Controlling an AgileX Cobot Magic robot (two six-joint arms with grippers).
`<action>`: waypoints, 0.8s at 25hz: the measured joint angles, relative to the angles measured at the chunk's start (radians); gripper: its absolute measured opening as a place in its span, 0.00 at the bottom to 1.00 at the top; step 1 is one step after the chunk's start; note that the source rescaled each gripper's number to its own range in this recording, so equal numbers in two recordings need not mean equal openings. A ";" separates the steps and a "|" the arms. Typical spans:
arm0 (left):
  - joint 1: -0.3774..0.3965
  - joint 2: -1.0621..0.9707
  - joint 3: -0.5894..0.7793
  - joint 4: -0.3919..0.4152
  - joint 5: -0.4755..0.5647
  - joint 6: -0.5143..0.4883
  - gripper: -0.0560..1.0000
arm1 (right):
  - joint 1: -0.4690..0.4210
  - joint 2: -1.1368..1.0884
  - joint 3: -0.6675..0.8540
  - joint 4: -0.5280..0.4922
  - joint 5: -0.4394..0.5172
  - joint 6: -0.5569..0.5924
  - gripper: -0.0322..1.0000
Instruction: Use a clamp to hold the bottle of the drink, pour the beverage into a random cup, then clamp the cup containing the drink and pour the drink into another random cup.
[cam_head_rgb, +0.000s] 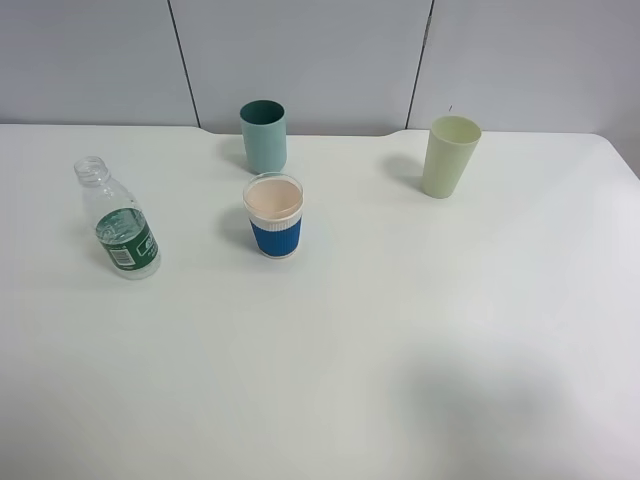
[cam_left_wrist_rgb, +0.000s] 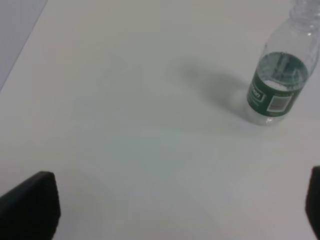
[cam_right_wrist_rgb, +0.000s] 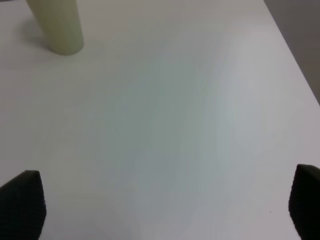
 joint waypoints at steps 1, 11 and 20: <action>0.000 0.000 0.000 0.000 0.000 0.000 1.00 | 0.000 0.000 0.000 -0.001 0.000 0.000 0.93; 0.000 0.000 0.000 0.000 0.000 0.000 1.00 | 0.000 0.000 0.000 -0.001 0.000 0.000 0.93; 0.000 0.000 0.000 0.000 0.000 0.000 1.00 | 0.000 0.000 0.000 -0.001 0.000 0.000 0.93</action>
